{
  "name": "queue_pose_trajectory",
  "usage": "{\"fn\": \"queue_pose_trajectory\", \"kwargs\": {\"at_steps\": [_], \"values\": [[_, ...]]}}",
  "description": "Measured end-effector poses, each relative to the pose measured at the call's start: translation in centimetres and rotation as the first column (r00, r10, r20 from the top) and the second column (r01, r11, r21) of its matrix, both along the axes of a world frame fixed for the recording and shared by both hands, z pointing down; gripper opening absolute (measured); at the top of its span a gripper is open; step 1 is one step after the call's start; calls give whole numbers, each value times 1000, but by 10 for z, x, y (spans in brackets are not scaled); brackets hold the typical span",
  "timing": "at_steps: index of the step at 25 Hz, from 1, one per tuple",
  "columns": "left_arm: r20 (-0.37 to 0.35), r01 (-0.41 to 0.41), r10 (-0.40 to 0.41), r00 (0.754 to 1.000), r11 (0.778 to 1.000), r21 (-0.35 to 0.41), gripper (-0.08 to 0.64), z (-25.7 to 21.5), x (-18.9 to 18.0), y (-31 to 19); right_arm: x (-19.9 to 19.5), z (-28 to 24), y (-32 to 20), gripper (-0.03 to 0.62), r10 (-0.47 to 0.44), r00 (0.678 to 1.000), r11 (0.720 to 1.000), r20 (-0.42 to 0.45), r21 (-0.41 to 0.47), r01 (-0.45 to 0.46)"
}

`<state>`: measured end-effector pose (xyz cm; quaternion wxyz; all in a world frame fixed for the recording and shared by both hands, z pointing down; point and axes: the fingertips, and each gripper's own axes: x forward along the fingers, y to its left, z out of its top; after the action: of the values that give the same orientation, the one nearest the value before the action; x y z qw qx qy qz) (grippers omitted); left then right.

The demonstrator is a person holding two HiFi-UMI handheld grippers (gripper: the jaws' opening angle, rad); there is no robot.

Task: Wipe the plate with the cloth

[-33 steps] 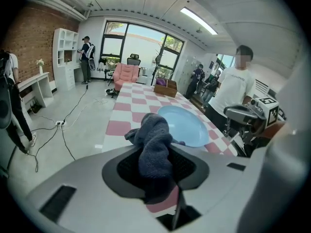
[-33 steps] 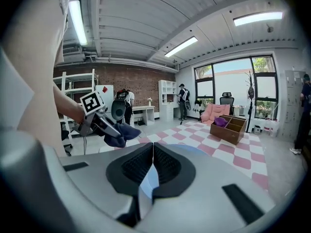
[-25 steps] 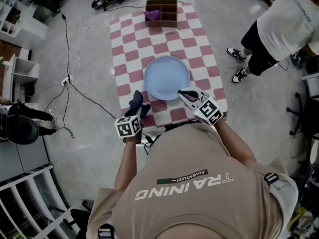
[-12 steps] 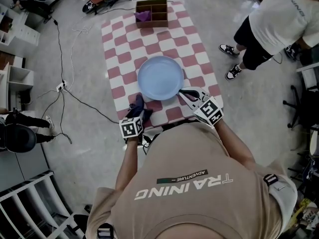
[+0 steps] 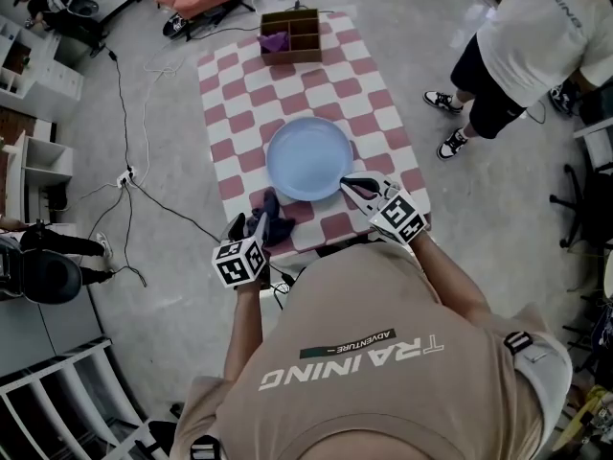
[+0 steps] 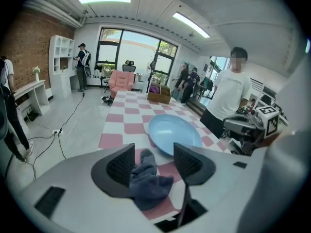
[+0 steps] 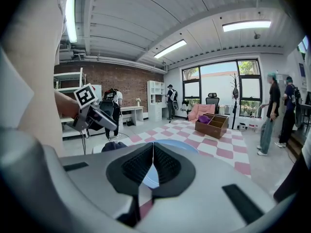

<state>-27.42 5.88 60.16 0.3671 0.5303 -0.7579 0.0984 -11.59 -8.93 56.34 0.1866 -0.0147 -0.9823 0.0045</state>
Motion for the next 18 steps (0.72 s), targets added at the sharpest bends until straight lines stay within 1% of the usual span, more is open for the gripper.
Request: {"fn": "queue_pose_trajectory", "kwargs": {"at_steps": [4,6,7,8,9,10,11,12,13,14,15,18], "values": [[72,-27,21,997,996,83,256,-39,-2,-29,4,-10,-10,18,12,1000,1000,15,27,-13],[125,-58,42,991,990,126,255,-61,0,-43,6,-17,-16,18,9,1000,999,18,49,-10],[161,-75,50,986,985,158,229,-74,2,-50,7,-21,-18,18,5,1000,998,18,60,-6],[204,-93,52,978,976,198,152,-89,3,-57,7,-25,-21,18,3,1000,997,22,71,-4],[254,-113,48,966,962,248,84,-107,6,-64,8,-31,-24,18,4,1000,997,29,81,-6],[306,-140,42,951,942,305,35,-127,9,-69,9,-39,-28,18,8,999,996,41,86,-11],[356,-172,34,934,915,364,15,-148,14,-74,9,-48,-31,18,14,998,996,54,85,-19],[400,-204,24,916,887,415,15,-169,19,-78,10,-59,-34,18,21,998,997,66,77,-26],[434,-230,15,901,865,447,15,-188,24,-81,10,-71,-36,18,27,997,997,74,67,-32],[457,-248,11,890,851,463,15,-202,28,-84,9,-83,-37,18,29,996,998,83,61,-34],[469,-260,9,883,842,472,15,-212,30,-88,8,-97,-39,18,29,995,997,97,63,-35],[472,-278,20,881,829,485,15,-228,35,-100,3,-127,-41,18,16,989,997,145,78,-28]]}}
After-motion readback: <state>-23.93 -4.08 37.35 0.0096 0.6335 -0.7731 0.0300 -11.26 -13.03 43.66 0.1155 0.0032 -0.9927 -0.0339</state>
